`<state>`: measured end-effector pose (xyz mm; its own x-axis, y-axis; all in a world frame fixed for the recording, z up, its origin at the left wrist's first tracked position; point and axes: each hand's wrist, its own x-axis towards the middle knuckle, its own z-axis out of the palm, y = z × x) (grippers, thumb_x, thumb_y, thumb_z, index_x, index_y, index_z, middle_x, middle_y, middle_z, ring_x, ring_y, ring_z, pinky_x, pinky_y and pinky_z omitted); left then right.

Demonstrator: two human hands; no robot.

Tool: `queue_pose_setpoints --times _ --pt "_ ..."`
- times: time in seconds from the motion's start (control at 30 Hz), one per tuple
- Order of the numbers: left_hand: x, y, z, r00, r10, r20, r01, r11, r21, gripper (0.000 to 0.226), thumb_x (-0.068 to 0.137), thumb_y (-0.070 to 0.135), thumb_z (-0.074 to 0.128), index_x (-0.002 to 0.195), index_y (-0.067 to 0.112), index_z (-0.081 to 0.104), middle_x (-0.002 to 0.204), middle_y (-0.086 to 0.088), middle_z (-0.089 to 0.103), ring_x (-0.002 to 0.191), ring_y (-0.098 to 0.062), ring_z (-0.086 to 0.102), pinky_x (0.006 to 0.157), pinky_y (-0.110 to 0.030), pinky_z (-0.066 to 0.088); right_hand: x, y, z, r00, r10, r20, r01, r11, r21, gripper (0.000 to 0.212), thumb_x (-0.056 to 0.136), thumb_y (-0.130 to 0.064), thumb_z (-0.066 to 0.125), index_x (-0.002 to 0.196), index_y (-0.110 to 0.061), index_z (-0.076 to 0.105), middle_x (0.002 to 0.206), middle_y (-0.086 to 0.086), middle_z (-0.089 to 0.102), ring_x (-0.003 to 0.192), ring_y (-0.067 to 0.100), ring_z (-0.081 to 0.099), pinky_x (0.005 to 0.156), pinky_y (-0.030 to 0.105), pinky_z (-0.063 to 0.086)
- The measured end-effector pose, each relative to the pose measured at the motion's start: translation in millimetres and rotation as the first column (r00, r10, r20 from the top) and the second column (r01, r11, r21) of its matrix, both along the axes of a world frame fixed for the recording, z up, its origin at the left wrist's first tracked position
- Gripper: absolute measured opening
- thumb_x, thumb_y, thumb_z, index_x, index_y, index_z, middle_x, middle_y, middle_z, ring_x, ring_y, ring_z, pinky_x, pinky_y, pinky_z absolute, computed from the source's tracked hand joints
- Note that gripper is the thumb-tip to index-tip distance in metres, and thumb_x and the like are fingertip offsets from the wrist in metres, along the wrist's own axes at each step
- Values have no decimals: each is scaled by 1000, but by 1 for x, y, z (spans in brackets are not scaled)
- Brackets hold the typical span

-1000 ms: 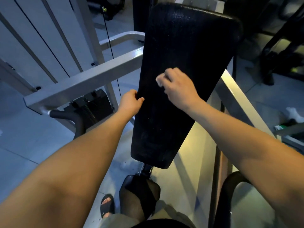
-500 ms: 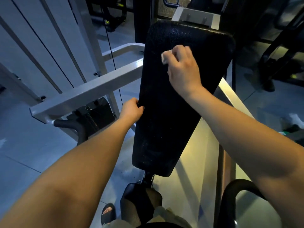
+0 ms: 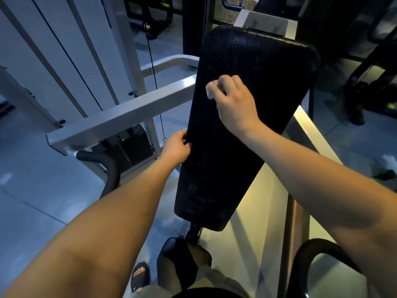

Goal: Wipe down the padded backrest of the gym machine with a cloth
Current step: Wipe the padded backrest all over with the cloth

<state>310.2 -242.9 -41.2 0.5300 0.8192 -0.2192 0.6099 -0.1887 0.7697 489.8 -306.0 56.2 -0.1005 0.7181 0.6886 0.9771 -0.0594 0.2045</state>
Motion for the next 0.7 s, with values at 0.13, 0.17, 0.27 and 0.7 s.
queue_pose_setpoints --times 0.13,0.17,0.27,0.7 --pt "-12 1 -6 997 -78 26 79 996 -49 57 100 1 49 150 28 44 121 12 56 87 -2 59 59 0 42 -22 -32 -89 994 108 17 -101 966 -238 12 93 -2 60 104 -3 65 98 12 57 83 30 52 68 40 47" --pt "-16 1 -9 996 -83 20 84 995 -55 58 100 3 50 151 29 43 119 12 56 87 -1 58 62 0 42 -27 -45 -112 990 139 12 -129 942 -310 10 93 -5 64 102 -1 66 96 12 56 82 30 52 65 41 46" --pt "-30 3 -21 996 -84 -17 82 994 -66 57 99 14 55 153 26 41 135 6 57 116 -13 59 94 -21 46 -32 -68 -139 976 207 68 -150 864 -480 7 91 -5 69 96 -1 68 92 11 56 80 30 51 60 39 43" --pt "-22 -16 -13 987 -157 -40 156 988 -10 56 100 10 49 154 15 39 145 -8 51 105 -14 55 89 -24 42 -20 -83 -132 994 83 67 -49 914 -402 17 89 -7 75 103 -1 68 99 11 56 85 29 52 61 38 46"
